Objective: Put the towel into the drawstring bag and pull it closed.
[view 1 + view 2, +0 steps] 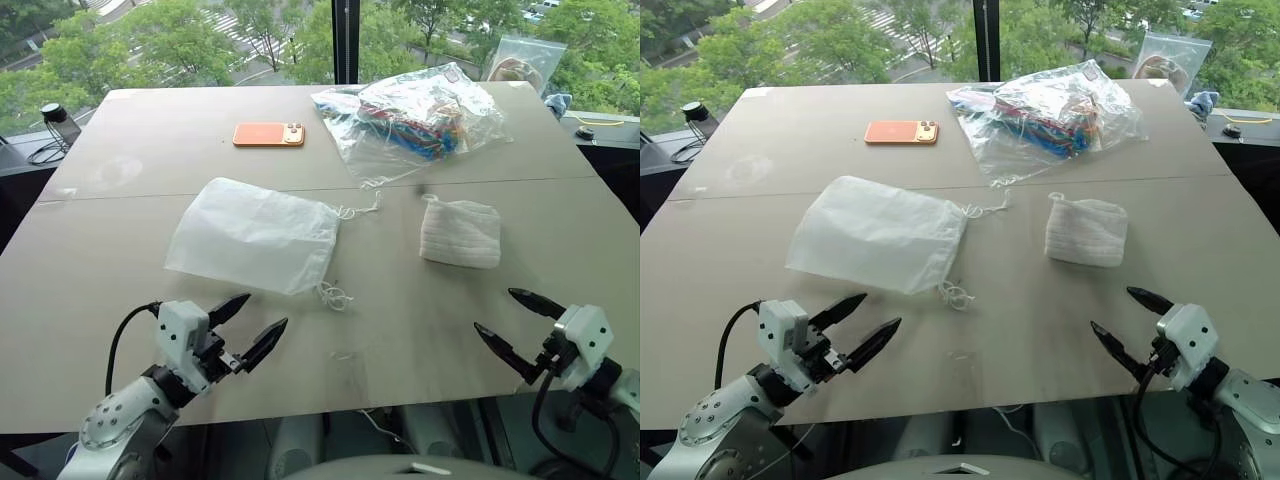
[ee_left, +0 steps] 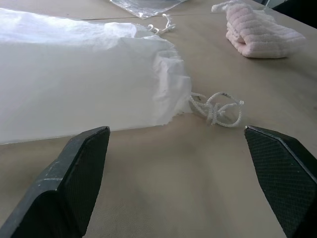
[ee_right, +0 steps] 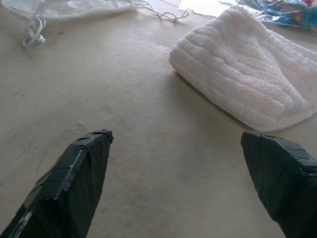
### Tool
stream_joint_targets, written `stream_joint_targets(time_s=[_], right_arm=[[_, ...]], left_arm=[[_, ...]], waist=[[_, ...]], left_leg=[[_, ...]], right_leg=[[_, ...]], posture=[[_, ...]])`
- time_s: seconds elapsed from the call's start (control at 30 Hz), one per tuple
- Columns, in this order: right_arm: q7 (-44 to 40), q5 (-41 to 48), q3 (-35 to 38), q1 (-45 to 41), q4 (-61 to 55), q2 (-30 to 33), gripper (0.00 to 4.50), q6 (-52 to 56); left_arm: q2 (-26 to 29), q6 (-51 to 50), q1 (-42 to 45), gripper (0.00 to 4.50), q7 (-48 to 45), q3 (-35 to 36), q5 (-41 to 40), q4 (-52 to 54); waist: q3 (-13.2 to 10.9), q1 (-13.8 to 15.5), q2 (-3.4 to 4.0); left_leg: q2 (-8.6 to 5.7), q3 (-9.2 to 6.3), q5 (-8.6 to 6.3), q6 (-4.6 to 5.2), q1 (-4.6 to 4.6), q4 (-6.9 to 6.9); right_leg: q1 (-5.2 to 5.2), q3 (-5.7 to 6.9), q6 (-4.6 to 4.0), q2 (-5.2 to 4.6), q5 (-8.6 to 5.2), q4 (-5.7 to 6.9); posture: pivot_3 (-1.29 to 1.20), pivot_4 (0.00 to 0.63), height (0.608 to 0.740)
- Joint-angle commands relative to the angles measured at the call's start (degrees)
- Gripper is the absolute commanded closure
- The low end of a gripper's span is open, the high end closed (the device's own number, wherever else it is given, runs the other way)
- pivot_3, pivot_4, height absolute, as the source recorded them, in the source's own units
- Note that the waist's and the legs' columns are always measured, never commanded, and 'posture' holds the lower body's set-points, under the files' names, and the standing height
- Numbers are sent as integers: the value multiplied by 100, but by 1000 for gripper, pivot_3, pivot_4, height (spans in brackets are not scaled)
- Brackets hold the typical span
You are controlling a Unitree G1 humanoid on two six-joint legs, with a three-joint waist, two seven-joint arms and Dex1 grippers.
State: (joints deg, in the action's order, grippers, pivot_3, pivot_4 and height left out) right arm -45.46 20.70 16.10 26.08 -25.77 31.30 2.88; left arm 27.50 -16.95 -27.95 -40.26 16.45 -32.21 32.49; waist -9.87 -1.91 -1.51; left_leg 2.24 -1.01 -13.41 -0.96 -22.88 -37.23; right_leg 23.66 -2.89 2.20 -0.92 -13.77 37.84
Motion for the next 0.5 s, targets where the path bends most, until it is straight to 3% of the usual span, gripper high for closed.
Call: stream_joint_targets(time_s=[0.03,0.2,0.43,0.5], right_arm=[[-60,63,68,-19,-143,-15,23,-307],[-86,167,-126,-145,-567,2,23,-328],[159,59,-313,-295,-760,-30,23,-125],[240,46,-385,-345,-836,-33,23,-52]], left_arm=[[61,-66,277,0,77,-27,-91,111],[127,-820,1409,0,853,-421,24,489],[1138,-2780,2939,0,2001,-1471,1297,857],[1175,-3306,3565,0,2119,-1834,1362,848]], waist=[[0,2,0],[0,103,1],[-2,110,-1],[-1,112,2]], left_leg=[[0,0,0,0,0,0],[1,-5,1,1,5,-10],[-1,3,1,1,4,-3],[-2,0,1,1,3,-3]], right_leg=[[0,0,0,0,0,0],[-2,1,2,5,0,8],[-2,-10,2,9,1,8],[-3,-9,3,10,1,7]], posture=[[0,150,740],[0,150,740],[0,150,740],[0,150,740]])
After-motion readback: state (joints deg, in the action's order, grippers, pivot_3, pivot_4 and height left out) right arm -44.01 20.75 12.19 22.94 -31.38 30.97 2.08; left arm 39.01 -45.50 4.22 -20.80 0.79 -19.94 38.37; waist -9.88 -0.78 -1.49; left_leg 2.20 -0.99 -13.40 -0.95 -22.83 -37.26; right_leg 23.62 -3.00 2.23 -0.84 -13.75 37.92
